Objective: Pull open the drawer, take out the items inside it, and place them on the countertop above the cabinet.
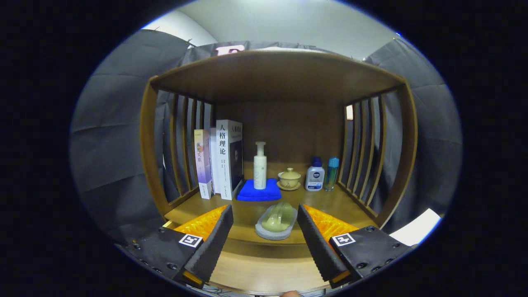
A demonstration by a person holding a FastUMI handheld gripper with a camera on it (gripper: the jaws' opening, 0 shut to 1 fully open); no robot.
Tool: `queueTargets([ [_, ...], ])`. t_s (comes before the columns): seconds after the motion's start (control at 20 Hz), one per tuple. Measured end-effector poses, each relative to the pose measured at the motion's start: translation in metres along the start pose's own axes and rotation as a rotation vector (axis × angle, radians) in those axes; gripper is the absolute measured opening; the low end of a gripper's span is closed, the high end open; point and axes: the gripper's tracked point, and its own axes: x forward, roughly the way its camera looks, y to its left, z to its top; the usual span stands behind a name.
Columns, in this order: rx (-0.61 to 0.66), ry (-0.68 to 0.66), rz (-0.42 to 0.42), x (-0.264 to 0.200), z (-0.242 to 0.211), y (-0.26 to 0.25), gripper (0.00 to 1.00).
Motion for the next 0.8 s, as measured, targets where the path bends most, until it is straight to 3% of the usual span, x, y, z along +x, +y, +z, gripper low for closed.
queueTargets([
  [0.8,-0.010,-0.137,-0.072,-0.108,-0.060,-0.002,0.98],
])
